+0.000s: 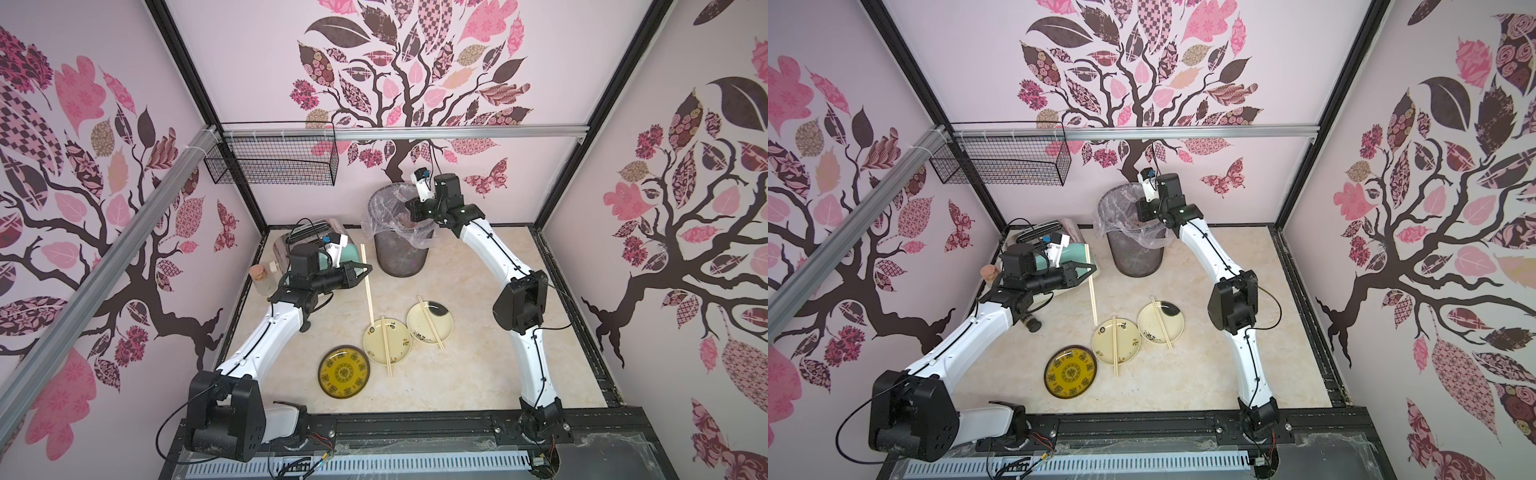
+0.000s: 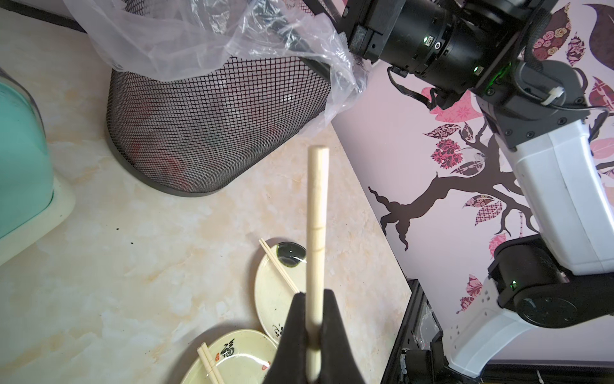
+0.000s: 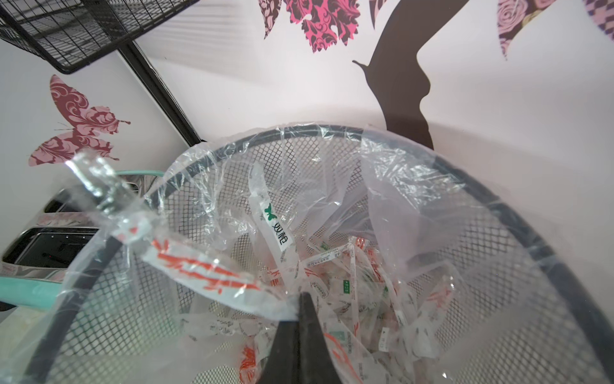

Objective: Remove the packaging of disposable chopsticks
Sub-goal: Place the packet bag in the trash bin.

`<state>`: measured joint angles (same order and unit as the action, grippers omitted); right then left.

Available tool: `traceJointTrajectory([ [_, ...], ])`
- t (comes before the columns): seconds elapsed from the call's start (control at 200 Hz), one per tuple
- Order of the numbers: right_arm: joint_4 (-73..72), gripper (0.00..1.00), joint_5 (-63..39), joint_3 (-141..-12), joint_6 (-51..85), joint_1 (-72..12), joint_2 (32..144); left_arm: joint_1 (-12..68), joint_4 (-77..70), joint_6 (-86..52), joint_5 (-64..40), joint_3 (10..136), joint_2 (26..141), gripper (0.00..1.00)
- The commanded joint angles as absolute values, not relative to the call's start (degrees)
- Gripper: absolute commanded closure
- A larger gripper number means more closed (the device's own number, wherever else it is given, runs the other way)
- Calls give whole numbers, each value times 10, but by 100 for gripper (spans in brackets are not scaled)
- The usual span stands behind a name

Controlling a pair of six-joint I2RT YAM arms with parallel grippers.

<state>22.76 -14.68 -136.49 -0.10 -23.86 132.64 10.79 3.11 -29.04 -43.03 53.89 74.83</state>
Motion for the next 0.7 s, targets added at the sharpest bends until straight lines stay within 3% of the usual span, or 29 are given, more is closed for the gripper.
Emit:
traceJointTrajectory([
  [0.0,260,100,-127,-1383,-30,-257,1342,107,28,-292,-439,553,751,100],
  [0.31,250,99,-110,-1395,-21,-279,1394,107,28,-292,-440,553,749,100],
  [0.455,256,82,-85,-1409,-34,-280,1424,107,28,-293,-440,554,747,100],
  [0.555,262,53,-72,-1417,-39,-280,1428,106,29,-293,-440,553,746,100],
  [0.695,259,45,-66,-1427,-43,-280,1419,106,28,-294,-440,554,749,100],
])
